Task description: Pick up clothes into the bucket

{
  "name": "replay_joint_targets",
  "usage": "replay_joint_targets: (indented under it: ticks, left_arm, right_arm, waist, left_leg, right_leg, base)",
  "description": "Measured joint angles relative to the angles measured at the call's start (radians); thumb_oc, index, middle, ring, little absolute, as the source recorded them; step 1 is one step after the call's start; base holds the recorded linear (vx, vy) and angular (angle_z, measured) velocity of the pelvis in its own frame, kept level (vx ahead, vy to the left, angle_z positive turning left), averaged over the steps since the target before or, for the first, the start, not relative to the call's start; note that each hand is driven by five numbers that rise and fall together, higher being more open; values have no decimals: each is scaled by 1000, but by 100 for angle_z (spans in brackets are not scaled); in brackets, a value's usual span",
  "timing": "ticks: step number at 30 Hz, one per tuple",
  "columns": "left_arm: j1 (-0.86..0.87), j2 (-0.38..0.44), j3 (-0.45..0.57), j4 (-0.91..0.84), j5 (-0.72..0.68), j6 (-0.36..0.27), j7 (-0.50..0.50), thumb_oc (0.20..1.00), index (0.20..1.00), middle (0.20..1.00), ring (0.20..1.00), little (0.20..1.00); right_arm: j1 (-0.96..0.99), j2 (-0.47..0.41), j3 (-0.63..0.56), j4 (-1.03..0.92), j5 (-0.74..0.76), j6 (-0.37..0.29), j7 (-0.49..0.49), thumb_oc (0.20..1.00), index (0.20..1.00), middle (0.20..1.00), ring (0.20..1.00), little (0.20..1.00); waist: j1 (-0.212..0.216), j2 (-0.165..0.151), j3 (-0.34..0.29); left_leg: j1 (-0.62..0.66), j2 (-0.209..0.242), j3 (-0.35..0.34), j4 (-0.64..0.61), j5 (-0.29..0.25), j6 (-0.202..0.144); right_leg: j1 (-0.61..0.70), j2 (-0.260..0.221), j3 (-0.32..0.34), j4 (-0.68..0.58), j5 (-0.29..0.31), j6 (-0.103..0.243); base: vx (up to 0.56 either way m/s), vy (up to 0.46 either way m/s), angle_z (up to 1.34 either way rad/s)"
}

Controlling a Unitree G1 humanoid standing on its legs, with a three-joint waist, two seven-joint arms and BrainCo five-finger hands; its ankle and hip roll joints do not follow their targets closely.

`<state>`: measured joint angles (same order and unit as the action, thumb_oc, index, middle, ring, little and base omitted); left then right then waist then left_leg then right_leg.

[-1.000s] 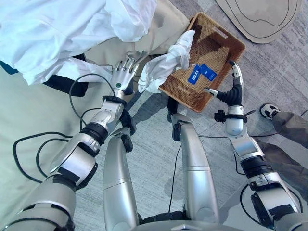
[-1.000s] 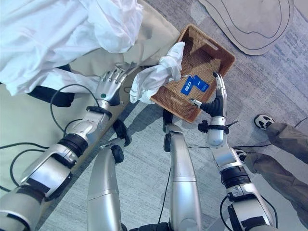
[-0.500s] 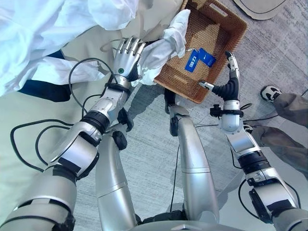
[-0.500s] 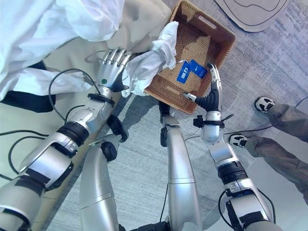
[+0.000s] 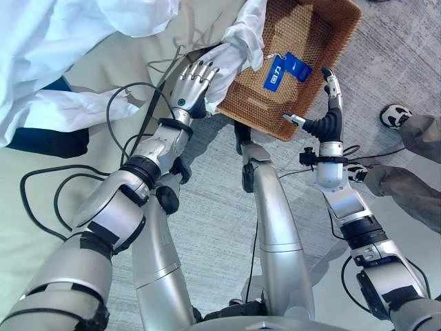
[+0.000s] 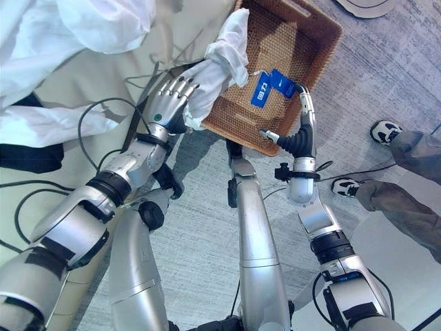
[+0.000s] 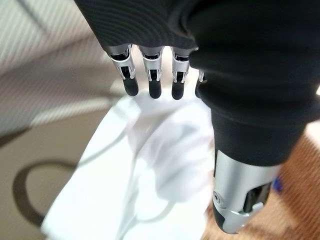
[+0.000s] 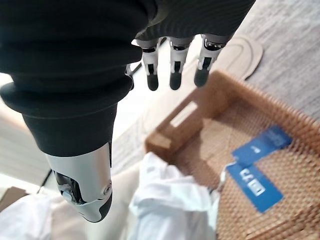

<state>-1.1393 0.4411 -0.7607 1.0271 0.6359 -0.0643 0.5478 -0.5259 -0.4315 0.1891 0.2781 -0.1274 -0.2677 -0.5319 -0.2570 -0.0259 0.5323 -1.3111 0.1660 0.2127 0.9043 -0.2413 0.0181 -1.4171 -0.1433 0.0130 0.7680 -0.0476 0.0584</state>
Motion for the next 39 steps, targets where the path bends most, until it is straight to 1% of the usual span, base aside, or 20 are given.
replay_joint_targets:
  ticks: [1, 2, 3, 4, 5, 12, 19, 25, 28, 30, 31, 35, 39]
  left_arm:
    - [-6, -1, 0, 11, 0, 10, -6, 934, 934, 934, 934, 934]
    - [-10, -3, 0, 17, 1, 14, -11, 740, 740, 740, 740, 740]
    - [-14, -4, 0, 18, 6, 22, -19, 426, 426, 426, 426, 426]
    - [-16, -5, 0, 18, 8, 25, -19, 426, 426, 426, 426, 426]
    - [-21, -3, 1, 18, 9, 31, -21, 200, 200, 200, 200, 200]
    - [-61, 2, 2, 17, 18, 42, -27, 200, 200, 200, 200, 200]
    - [-61, 0, 1, 16, 18, 54, -27, 200, 200, 200, 200, 200]
    - [-60, 8, 11, 16, 13, 54, -22, 200, 200, 200, 200, 200]
    - [-49, 8, 47, 12, -4, 50, -15, 200, 200, 200, 200, 200]
    - [-47, 8, 50, 11, -25, 47, -7, 200, 200, 200, 200, 200]
    - [-26, 8, 87, -27, -49, 36, -2, 200, 200, 200, 200, 200]
    - [23, -2, 117, -97, -126, 8, 18, 200, 200, 200, 200, 200]
    - [136, -11, 173, -279, -194, -45, 30, 200, 200, 200, 200, 200]
  right_arm:
    - [0, 0, -1, 1, 0, 0, 0, 1000, 1000, 1000, 1000, 1000]
    - [0, 0, -2, 1, 0, 0, 0, 1000, 1000, 1000, 1000, 1000]
    - [-1, 0, -2, 2, 0, 0, 0, 1000, 1000, 1000, 1000, 1000]
    - [-2, 0, -2, 1, 0, 0, 0, 1000, 1000, 1000, 1000, 1000]
    - [-3, 0, -3, 1, 0, 0, 0, 1000, 1000, 1000, 1000, 1000]
    - [-2, 0, -10, 1, 0, 0, 0, 1000, 1000, 1000, 1000, 1000]
    - [-3, 0, -17, 1, 0, 0, 0, 1000, 1000, 1000, 1000, 1000]
    - [-5, 1, -17, 1, 0, 0, 0, 1000, 1000, 1000, 1000, 1000]
    - [-4, 1, -18, 2, 0, 0, -1, 1000, 1000, 1000, 1000, 1000]
    - [-4, 1, -18, 2, 0, 0, -1, 1000, 1000, 1000, 1000, 1000]
    - [-3, 1, -18, 3, 0, 0, -2, 1000, 1000, 1000, 1000, 1000]
    - [-1, 19, -15, 7, 0, 0, -3, 1000, 1000, 1000, 1000, 1000]
    - [19, 23, -16, 12, 0, 0, -8, 1000, 1000, 1000, 1000, 1000]
  waist:
    - [0, 0, 0]
    - [0, 0, 0]
    - [1, 0, 0]
    - [1, 0, 0]
    - [2, 0, 0]
    - [5, 0, 0]
    - [31, 1, 0]
    - [31, 1, 0]
    - [30, 1, 0]
    - [31, 1, 0]
    - [31, 1, 0]
    - [33, 1, 0]
    - [55, 4, -7]
  left_leg:
    - [-6, 2, 1, 6, -3, 1]
    - [-10, 3, 1, 9, -3, 1]
    - [-11, 4, 1, 13, -4, 1]
    - [-12, 4, 1, 13, -6, 2]
    - [-12, 4, 1, 13, -6, 4]
    - [-26, 4, 0, 15, -8, 3]
    - [-27, 4, 0, 15, -4, -3]
    - [-27, 3, 1, 16, -4, -3]
    - [-27, 3, 1, 16, -4, -3]
    - [-27, 3, 1, 15, -4, -3]
    - [-27, 2, 1, 14, -4, -3]
    - [6, -4, 1, -5, -2, -3]
    - [99, -30, 4, -97, 29, -9]
  right_leg:
    - [-7, 1, 1, 6, 0, -1]
    - [-11, 2, 1, 10, -1, -3]
    - [-14, 2, 1, 15, -3, -4]
    - [-14, 2, 2, 15, -3, -4]
    - [-15, 3, 2, 15, -7, -6]
    - [-30, 3, 3, 18, -9, -4]
    - [-36, 2, 4, 30, -6, -9]
    - [-36, -1, 4, 30, -6, -9]
    - [-36, 0, 4, 30, -6, -9]
    - [-36, 0, 4, 30, -6, -9]
    - [-35, -1, 3, 29, -6, -9]
    - [-3, -5, 3, 17, -5, -9]
    - [86, -19, -4, -48, 3, -2]
  base:
    - [0, 0, 0]
    - [0, 0, 0]
    - [0, 0, 0]
    - [0, 0, 0]
    - [0, 0, 0]
    - [0, 0, 0]
    - [-1, 0, 0]
    - [0, 0, 0]
    - [0, 0, 0]
    - [0, 0, 0]
    - [0, 0, 0]
    - [-7, 5, 2]
    - [-25, 5, 11]
